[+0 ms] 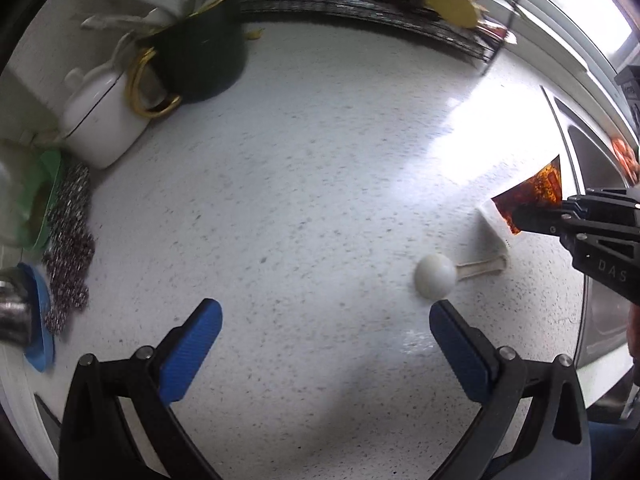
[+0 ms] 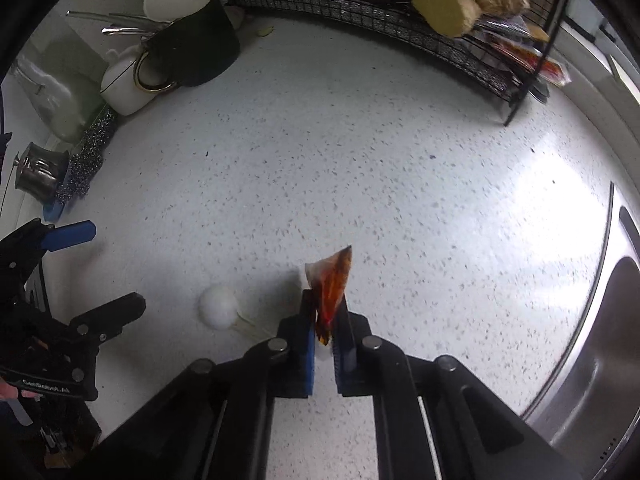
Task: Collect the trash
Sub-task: 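Grasp the white plastic spoon with the left tool while the right tool holds the sachet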
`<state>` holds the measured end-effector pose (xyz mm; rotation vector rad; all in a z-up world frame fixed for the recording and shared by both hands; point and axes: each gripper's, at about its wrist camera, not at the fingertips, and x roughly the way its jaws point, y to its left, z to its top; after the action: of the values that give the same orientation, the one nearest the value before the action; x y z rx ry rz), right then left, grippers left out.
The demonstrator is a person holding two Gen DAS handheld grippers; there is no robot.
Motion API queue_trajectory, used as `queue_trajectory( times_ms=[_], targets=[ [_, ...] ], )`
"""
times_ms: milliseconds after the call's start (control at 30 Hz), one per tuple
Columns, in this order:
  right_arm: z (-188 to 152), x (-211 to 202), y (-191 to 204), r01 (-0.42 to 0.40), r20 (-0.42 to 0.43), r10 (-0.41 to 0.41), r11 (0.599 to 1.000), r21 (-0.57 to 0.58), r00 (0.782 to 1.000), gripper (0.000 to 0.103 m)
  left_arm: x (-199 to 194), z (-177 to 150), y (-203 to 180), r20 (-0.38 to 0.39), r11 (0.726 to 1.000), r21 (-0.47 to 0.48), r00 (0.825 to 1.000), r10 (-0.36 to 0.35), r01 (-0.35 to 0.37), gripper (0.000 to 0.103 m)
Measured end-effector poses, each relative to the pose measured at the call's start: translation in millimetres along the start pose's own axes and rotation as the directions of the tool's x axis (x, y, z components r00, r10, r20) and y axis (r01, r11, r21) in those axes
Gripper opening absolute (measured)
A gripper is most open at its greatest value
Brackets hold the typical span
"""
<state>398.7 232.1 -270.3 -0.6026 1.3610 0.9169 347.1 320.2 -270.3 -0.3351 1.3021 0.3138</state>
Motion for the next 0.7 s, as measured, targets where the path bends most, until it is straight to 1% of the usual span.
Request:
queue_trajectory(
  times_ms=[100,133,167,267,300,367,433,533,600,700],
  targets=[
    [-18.2,-10.2,-12.8,0.019,0.004,-0.019,0.999,0.037,1.000,0.006,3.0,4.9,-17.7,0.001,0.996,0.085,0.999,-0.032,0.032,0.103],
    [-26.7,-11.6,-23.7,0.020,0.007,-0.021,0.998,0.053,1.000,0.006,5.1,6.3,-22.8,0.000,0.993,0.112,0.999,-0.037,0.037,0.103],
    [-34.7,-13.5,-34.1,0.018,0.011,-0.019,0.998,0.067,1.000,0.006,7.8,7.8,-28.2,-0.006,0.989,0.142,0.999,-0.041,0.042,0.103],
    [-49.6,-20.3,-41.6,0.018,0.013,-0.020,0.994,0.109,1.000,0.006,15.8,9.7,-42.5,-0.027,0.971,0.225,0.997,-0.072,0.076,0.103],
    [-50.7,-22.5,-50.8,0.019,0.013,-0.020,0.993,0.119,1.000,0.005,18.6,13.6,-49.2,-0.031,0.963,0.258,0.997,-0.074,0.079,0.103],
    [-54.4,-23.2,-55.9,0.016,0.014,-0.018,0.989,0.145,1.000,0.005,25.4,16.5,-57.9,-0.039,0.947,0.315,0.998,-0.058,0.068,0.103],
    [-59.5,-23.2,-53.5,0.010,0.017,-0.013,0.986,0.169,1.000,0.005,31.1,20.8,-66.2,-0.044,0.929,0.365,0.998,-0.047,0.059,0.103],
    [-67.0,-26.7,-55.8,0.009,0.019,-0.013,0.980,0.197,1.000,0.005,36.4,23.3,-79.4,-0.039,0.891,0.450,0.998,-0.041,0.054,0.102],
    [-74.3,-30.5,-62.2,0.012,0.020,-0.016,0.976,0.218,1.000,0.005,40.6,25.0,-89.3,-0.038,0.864,0.502,0.999,-0.027,0.042,0.097],
    [-80.5,-30.8,-64.7,0.015,0.018,-0.020,0.969,0.247,1.000,0.005,42.6,28.8,-97.7,-0.042,0.845,0.531,0.998,-0.052,0.066,0.094]
  ],
)
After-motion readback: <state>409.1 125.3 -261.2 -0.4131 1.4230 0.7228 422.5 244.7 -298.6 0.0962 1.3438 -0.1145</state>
